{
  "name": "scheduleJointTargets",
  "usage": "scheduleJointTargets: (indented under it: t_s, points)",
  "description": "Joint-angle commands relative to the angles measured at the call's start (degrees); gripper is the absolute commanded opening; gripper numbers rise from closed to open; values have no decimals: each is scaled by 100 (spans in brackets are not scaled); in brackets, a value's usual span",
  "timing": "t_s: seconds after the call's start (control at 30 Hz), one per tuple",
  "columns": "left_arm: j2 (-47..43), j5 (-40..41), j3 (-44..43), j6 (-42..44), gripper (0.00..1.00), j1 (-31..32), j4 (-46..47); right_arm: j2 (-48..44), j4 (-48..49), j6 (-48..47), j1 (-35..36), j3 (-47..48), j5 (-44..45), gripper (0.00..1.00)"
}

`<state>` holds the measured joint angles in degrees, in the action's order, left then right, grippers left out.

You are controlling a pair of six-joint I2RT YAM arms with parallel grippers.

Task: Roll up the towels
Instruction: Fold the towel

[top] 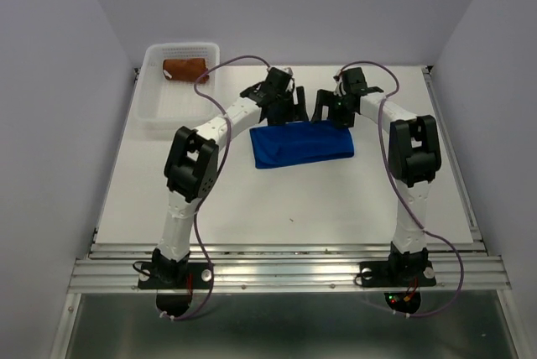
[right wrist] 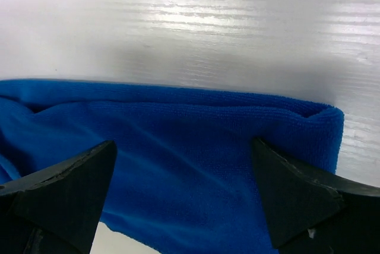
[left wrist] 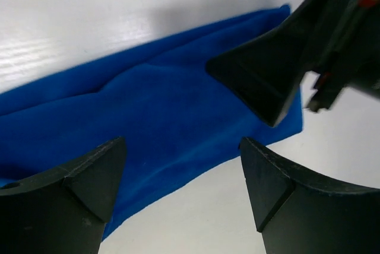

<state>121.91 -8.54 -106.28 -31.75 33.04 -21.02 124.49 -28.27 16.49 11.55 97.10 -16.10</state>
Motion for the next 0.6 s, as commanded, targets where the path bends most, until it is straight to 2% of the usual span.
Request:
scheduleJointTargets:
  t_s: [0.0,0.17,0.3,0.4,0.57]
  points:
    - [368,-193,-192,397,88,98,-421,5,182,126,-83,240,-34,100]
    - [334,228,476,494,88,159,-596,-29,173,170,-136,-102,142,100]
    - [106,1045,906,310,88,98,-773,-398,278,275,-136,-742,510,100]
    - [-88,732,1311,222,88,-77,-580,-881,514,530,-136,-1480,625,100]
    - [-71,766,1320,178,88,-254,-588,-1760,1200,1075,-136,-2861,511,100]
